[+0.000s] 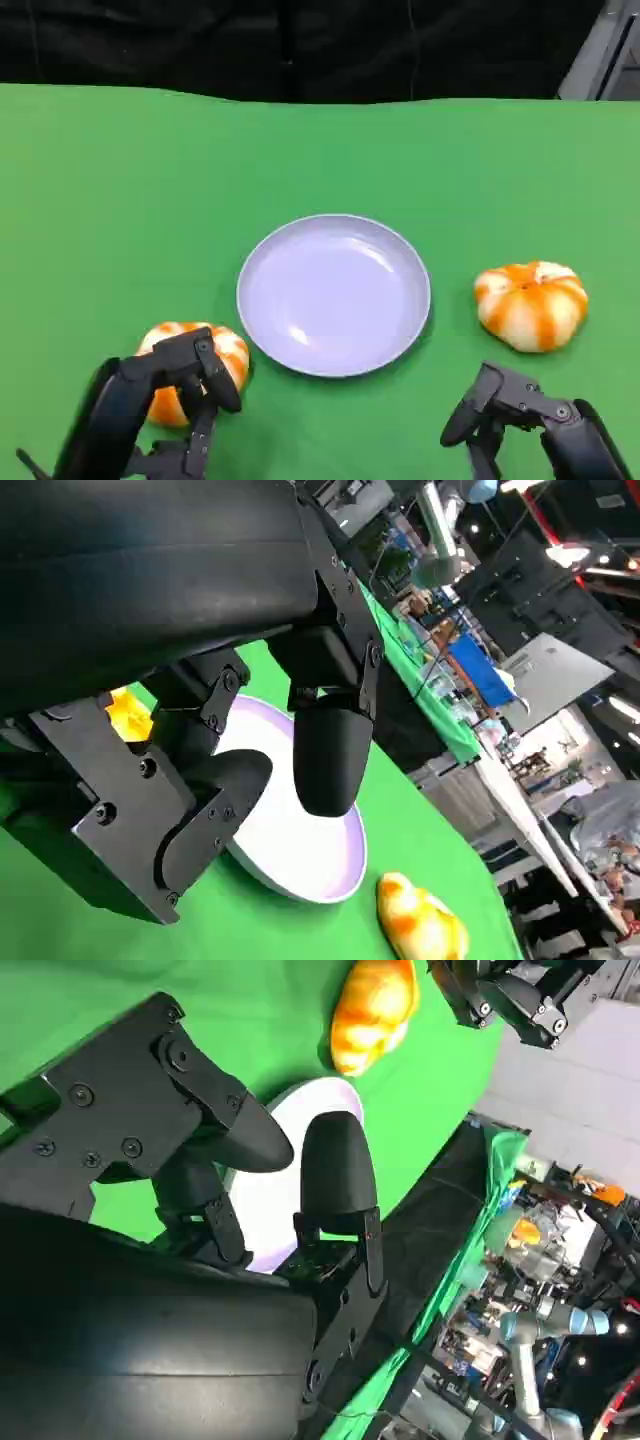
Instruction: Grasp the bread from the table and place it into the plate.
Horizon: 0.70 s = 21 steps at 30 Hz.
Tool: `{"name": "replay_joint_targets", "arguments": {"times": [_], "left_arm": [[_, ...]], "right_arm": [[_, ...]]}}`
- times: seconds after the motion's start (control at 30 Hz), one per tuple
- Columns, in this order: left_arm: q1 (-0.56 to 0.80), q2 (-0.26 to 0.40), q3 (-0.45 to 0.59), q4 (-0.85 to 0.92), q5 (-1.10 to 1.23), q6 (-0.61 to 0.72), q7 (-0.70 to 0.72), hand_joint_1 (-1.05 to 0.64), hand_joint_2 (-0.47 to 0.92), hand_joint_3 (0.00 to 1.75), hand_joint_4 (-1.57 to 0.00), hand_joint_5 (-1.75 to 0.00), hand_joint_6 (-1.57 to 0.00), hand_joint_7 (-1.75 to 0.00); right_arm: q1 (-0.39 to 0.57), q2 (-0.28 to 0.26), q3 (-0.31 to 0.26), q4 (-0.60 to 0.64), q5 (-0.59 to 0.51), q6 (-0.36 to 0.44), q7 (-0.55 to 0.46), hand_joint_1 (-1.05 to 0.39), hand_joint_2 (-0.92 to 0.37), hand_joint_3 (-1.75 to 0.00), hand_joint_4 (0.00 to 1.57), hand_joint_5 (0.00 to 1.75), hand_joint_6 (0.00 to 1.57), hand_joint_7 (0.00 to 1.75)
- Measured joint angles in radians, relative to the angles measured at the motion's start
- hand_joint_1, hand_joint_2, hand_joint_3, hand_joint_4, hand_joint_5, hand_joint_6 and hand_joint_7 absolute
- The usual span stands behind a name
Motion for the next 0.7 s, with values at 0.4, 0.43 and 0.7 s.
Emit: {"name": "replay_joint_targets", "arguments": {"times": [0.4,0.43,0.7], "left_arm": [[-0.001,0.0,-0.001,0.0,-0.001,0.0,0.0,-0.01,0.26,1.55,-0.88,-1.75,-0.8,-1.54],[-0.001,0.0,-0.001,0.0,-0.001,0.0,0.0,-0.01,0.26,1.55,-0.88,-1.75,-0.8,-1.54],[-0.001,0.0,-0.001,0.002,-0.009,-0.001,0.0,0.02,0.46,1.16,-0.83,-1.45,-0.82,-1.03]], "right_arm": [[0.0,0.0,0.0,0.0,-0.001,0.0,-0.001,-0.16,-0.37,-1.43,0.78,1.75,0.65,1.54],[0.0,0.0,0.0,0.0,-0.001,0.0,-0.001,-0.16,-0.37,-1.43,0.77,1.75,0.65,1.54],[0.0,0.0,0.0,-0.001,-0.001,0.0,-0.001,-0.16,-0.37,-1.43,0.78,1.75,0.65,1.54]]}}
